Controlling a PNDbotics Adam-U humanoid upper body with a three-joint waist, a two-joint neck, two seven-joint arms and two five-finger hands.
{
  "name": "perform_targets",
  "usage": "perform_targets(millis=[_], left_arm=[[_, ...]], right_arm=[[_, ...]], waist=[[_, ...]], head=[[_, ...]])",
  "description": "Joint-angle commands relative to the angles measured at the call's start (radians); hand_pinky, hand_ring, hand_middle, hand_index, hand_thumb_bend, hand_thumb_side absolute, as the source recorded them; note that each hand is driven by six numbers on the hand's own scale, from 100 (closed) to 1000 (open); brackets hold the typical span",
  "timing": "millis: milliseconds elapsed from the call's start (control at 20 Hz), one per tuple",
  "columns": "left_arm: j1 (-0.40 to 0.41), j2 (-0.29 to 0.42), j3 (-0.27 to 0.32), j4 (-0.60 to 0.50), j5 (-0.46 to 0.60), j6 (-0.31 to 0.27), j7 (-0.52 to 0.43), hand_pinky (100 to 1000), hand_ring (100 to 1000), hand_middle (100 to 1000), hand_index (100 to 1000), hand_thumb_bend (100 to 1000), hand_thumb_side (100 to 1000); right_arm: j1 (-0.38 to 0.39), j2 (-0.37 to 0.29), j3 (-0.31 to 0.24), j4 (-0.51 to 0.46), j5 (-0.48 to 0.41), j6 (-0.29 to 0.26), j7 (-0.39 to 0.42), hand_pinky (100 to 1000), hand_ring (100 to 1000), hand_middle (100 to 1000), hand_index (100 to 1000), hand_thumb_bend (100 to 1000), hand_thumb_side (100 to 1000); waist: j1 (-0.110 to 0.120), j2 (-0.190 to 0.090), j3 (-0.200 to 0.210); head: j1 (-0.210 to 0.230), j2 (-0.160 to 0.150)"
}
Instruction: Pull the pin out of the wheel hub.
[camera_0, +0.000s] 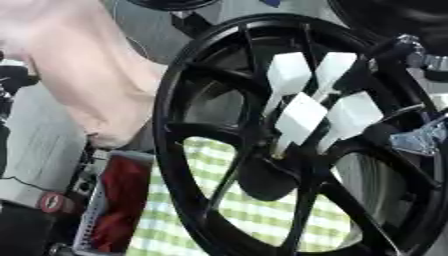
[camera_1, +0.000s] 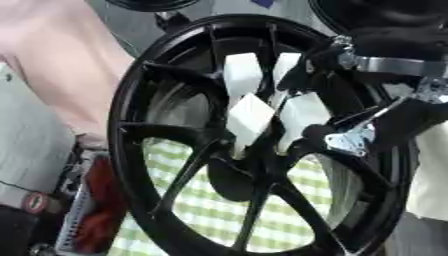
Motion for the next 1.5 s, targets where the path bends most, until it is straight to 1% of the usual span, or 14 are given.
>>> perform_targets(millis=[50, 400, 600, 850, 1150, 1500], left_arm=[[-0.009, 0.005, -0.003, -0.015, -0.004, -0.001, -0.005, 1000, 721, 655, 848, 100, 809], [-0.01, 0.004, -0.003, -0.015, -0.004, -0.003, -0.012, 1000, 722, 655, 847, 100, 808], [-0.012, 0.003, -0.004, -0.015, -0.003, -0.004, -0.015, 1000, 722, 656, 846, 100, 808], [-0.012, 0.002, -0.005, -0.015, -0.005, -0.006, -0.018, 1000, 724, 658, 845, 100, 805], [-0.013, 0.0, -0.006, -0.015, -0.008, -0.003, -0.021, 1000, 726, 660, 843, 100, 808], [-0.013, -0.002, -0.009, -0.015, -0.012, -0.003, -0.031, 1000, 729, 662, 843, 100, 807]], right_arm=[[0.018, -0.025, 0.022, 0.0, 0.016, 0.005, 0.014, 756, 721, 694, 815, 244, 388], [0.043, -0.042, 0.013, 0.0, 0.036, -0.008, 0.005, 756, 717, 687, 788, 264, 368], [0.059, -0.05, 0.007, 0.0, 0.046, -0.009, -0.003, 761, 721, 689, 790, 266, 366], [0.064, -0.05, 0.007, 0.0, 0.05, -0.001, -0.001, 760, 719, 688, 803, 265, 372], [0.073, -0.051, 0.003, 0.0, 0.051, 0.011, 0.0, 760, 718, 688, 814, 266, 374], [0.065, -0.044, 0.0, 0.0, 0.06, 0.016, -0.028, 751, 707, 675, 806, 236, 353]], waist=[[0.007, -0.008, -0.001], [0.013, -0.005, -0.003], [0.016, -0.001, -0.003], [0.017, 0.002, 0.0], [0.014, 0.004, -0.002], [0.013, 0.005, 0.001]], head=[[0.003, -0.015], [0.006, -0.021], [0.005, -0.025], [0.003, -0.026], [0.004, -0.025], [0.004, -0.027]])
